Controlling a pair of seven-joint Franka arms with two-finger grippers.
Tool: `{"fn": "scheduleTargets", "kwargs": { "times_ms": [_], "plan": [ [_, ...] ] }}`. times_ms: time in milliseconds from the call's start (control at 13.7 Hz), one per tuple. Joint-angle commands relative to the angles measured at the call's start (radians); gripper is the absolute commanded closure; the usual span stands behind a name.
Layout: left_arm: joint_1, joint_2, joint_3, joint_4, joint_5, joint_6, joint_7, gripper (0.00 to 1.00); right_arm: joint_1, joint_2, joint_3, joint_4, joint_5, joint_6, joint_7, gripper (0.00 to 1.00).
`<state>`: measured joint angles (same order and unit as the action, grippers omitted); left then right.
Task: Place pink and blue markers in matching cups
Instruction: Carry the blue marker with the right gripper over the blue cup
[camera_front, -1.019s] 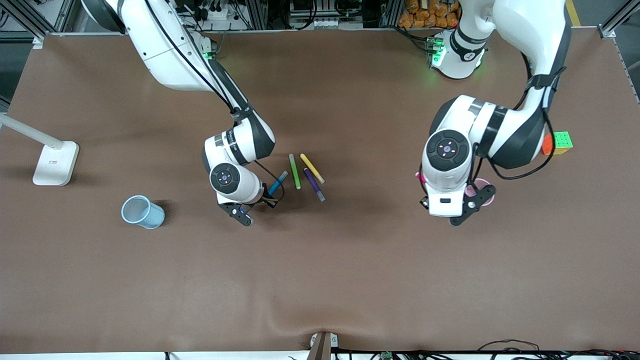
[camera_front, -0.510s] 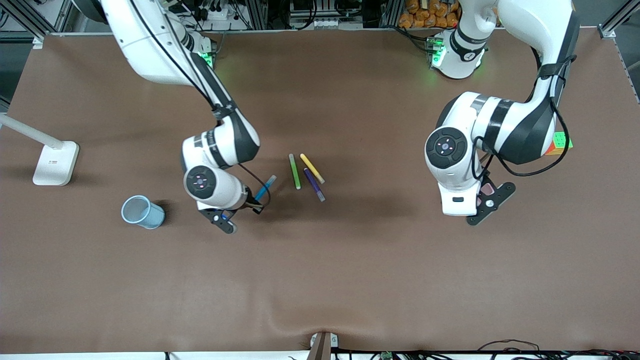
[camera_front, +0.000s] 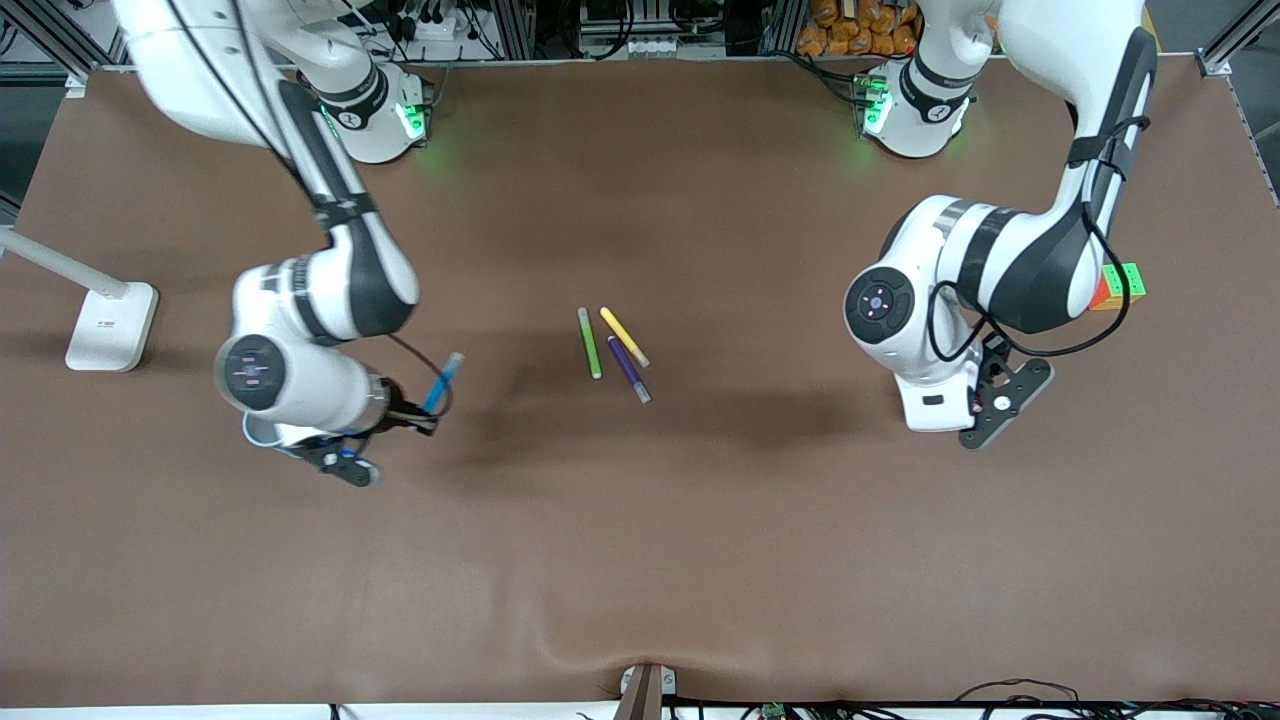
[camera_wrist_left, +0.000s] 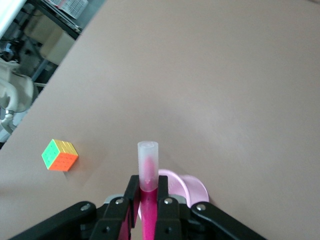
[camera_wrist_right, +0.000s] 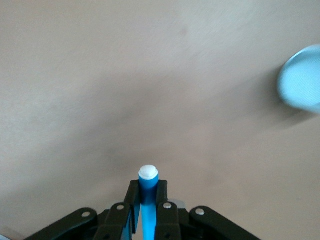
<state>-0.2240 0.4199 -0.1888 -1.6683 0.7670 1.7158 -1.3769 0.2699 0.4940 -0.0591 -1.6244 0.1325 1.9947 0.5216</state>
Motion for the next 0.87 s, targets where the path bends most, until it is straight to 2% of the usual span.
{"fn": "scheduleTargets", "kwargs": {
  "times_ms": [0,73,291,510,801],
  "plan": [
    [0.020,-0.026,-0.006,-0.042,0.072,0.007,-0.069,0.95,-0.067,-0.023,0.016,0.063,-0.068,-0.075,-0.128,1.00],
    [0.020,-0.020,-0.006,-0.050,0.095,0.007,-0.097,0.97,-0.093,-0.034,0.018,0.072,-0.097,-0.077,-0.180,1.00],
    [0.017,0.019,-0.008,-0.057,0.155,0.007,-0.210,0.98,-0.145,-0.045,0.018,0.095,-0.152,-0.056,-0.349,1.00],
    [0.012,0.043,-0.008,-0.097,0.221,0.008,-0.324,0.98,-0.178,-0.057,0.016,0.093,-0.174,0.004,-0.394,1.00],
    [0.002,0.086,-0.009,-0.146,0.296,0.018,-0.487,0.98,-0.196,-0.117,0.016,-0.030,-0.179,0.151,-0.394,1.00]
  ]
}}
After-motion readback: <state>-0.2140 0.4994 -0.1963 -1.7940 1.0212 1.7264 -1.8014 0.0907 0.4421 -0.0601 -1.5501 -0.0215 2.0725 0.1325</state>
